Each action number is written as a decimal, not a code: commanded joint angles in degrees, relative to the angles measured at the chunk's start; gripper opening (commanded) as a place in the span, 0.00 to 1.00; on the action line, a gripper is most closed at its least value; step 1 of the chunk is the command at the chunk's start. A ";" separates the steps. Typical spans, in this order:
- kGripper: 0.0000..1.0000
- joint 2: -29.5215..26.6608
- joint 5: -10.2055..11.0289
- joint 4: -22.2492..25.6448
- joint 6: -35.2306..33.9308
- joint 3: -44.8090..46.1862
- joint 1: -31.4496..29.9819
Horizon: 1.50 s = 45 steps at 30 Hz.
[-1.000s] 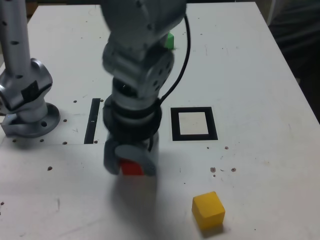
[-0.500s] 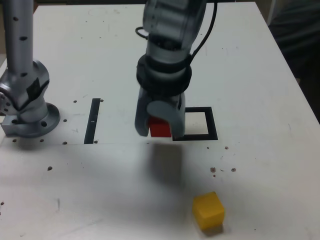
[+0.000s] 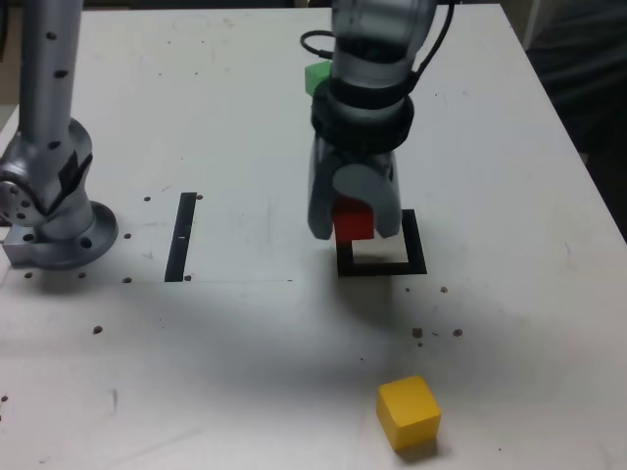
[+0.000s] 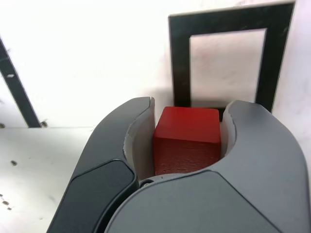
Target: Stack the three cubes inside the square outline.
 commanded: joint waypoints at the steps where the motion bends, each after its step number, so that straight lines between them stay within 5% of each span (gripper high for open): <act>1: 0.30 1.08 0.08 -0.08 0.75 -0.66 0.57; 32: 0.31 7.45 -0.48 -1.84 4.11 -3.63 4.41; 39: 0.85 7.91 -2.62 -3.36 5.78 -2.12 5.25; 45: 0.96 7.86 -3.28 -4.31 5.98 -1.06 5.50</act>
